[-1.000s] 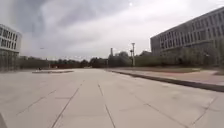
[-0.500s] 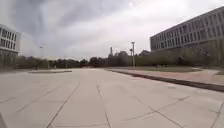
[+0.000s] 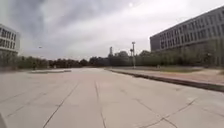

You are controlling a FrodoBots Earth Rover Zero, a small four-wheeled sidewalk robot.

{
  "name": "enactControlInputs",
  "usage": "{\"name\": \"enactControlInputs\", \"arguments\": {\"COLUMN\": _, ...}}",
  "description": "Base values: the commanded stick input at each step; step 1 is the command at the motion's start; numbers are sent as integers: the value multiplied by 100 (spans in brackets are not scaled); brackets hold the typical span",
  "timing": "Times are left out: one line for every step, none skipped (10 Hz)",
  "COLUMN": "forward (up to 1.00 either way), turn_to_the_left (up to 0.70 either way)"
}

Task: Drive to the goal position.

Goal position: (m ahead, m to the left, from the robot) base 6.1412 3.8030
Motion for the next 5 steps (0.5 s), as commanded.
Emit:
{"name": "enactControlInputs", "arguments": {"forward": 50, "turn_to_the_left": 0}}
{"name": "enactControlInputs", "arguments": {"forward": 50, "turn_to_the_left": 0}}
{"name": "enactControlInputs", "arguments": {"forward": 50, "turn_to_the_left": 0}}
{"name": "enactControlInputs", "arguments": {"forward": 50, "turn_to_the_left": 0}}
{"name": "enactControlInputs", "arguments": {"forward": 50, "turn_to_the_left": 0}}
